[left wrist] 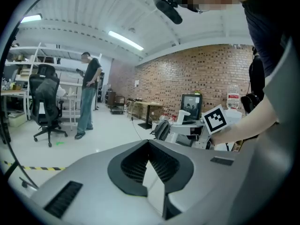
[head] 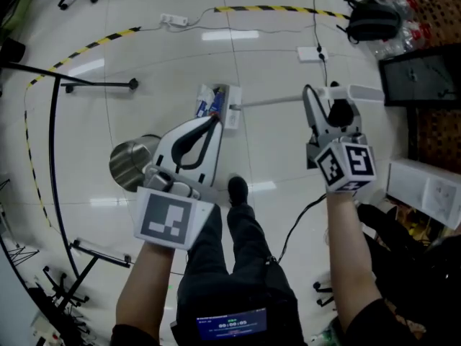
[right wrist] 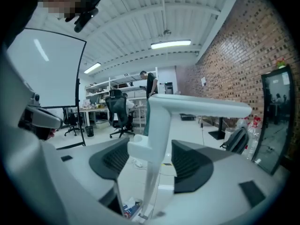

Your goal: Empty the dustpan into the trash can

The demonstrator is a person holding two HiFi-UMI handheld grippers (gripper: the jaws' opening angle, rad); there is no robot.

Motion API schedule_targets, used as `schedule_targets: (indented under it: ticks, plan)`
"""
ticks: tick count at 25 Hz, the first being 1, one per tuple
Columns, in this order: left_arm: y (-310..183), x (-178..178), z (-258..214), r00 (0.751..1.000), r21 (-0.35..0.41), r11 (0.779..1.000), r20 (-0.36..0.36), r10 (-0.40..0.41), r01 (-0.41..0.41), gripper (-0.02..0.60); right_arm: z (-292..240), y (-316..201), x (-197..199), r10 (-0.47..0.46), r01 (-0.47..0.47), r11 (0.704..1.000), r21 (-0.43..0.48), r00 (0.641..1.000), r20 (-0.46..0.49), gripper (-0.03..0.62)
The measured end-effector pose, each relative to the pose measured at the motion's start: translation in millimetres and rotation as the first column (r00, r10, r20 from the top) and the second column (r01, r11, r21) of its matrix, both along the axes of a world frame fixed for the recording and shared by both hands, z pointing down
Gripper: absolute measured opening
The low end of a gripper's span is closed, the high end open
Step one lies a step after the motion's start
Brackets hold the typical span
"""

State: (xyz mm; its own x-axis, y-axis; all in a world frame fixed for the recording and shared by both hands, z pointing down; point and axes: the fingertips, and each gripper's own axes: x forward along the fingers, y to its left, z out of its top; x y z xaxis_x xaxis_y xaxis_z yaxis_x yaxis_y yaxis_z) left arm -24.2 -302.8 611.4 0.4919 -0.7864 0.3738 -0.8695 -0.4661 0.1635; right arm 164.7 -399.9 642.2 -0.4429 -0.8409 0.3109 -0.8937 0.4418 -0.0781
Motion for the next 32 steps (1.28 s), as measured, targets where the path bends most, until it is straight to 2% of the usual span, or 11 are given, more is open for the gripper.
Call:
schedule_targets:
  ticks: [4, 8, 12, 15, 17, 19, 21, 24, 28, 30, 32]
  plan:
    - [13.0, 2.6, -15.8, 0.999, 0.01, 1.0, -0.033, 0.01, -0.01, -0.002, 3.2, -1.6, -1.8, -0.007, 0.007, 1.0, 0.005, 1.0, -0.005, 0.29]
    - [54.8, 49.8, -27.8, 0.985, -0.081, 0.981, -0.017, 0.174, -0.175, -0.002, 6.5, 1.5, -5.7, -0.023, 0.023, 1.0, 0.002, 1.0, -0.01, 0.29]
    - [41.5, 58.0, -44.9, 0.985, -0.04, 0.99, -0.116, 0.129, -0.135, -0.002, 2.0, -5.2, -6.6, -0.025, 0.025, 1.0, -0.01, 1.0, -0.006, 0.288]
    - [42.7, 62.5, -45.1, 0.975, -0.083, 0.982, -0.158, 0.155, -0.17, -0.002, -0.7, -8.1, -6.5, -0.029, 0.029, 1.0, -0.004, 1.0, -0.012, 0.285]
    - [52.9, 77.3, -44.3, 0.958, -0.113, 0.964, -0.192, 0.215, -0.239, -0.002, 2.1, -7.4, -6.6, -0.026, 0.027, 1.0, 0.001, 1.0, -0.017, 0.285]
    - [66.9, 94.7, -52.2, 0.921, -0.111, 0.946, -0.287, 0.263, -0.305, -0.002, 7.5, -3.3, -7.6, -0.019, 0.019, 1.0, 0.001, 1.0, -0.013, 0.285]
    - [76.9, 103.3, -66.1, 0.885, -0.125, 0.939, -0.393, 0.249, -0.32, -0.002, 12.8, 3.0, -11.3, -0.019, 0.019, 1.0, -0.02, 1.0, 0.003, 0.285]
    - [78.7, 112.0, -85.7, 0.863, -0.179, 0.932, -0.463, 0.203, -0.315, -0.002, 11.7, 4.4, -9.5, -0.027, 0.027, 0.999, -0.047, 1.0, -0.006, 0.288]
    - [65.8, 109.2, -114.3, 0.825, -0.19, 0.948, -0.555, 0.111, -0.255, -0.002, 4.9, 3.4, -5.3, -0.03, 0.029, 0.999, -0.03, 0.999, -0.041, 0.288]
    - [57.6, 106.5, -138.7, 0.798, -0.132, 0.959, -0.59, 0.126, -0.249, -0.002, 3.7, 4.2, -4.4, -0.035, 0.034, 0.999, -0.026, 0.998, -0.047, 0.288]
    - [52.0, 105.7, -151.4, 0.795, -0.08, 0.964, -0.585, 0.159, -0.252, -0.002, 4.6, 6.6, -0.9, -0.035, 0.034, 0.999, -0.027, 0.998, -0.05, 0.288]
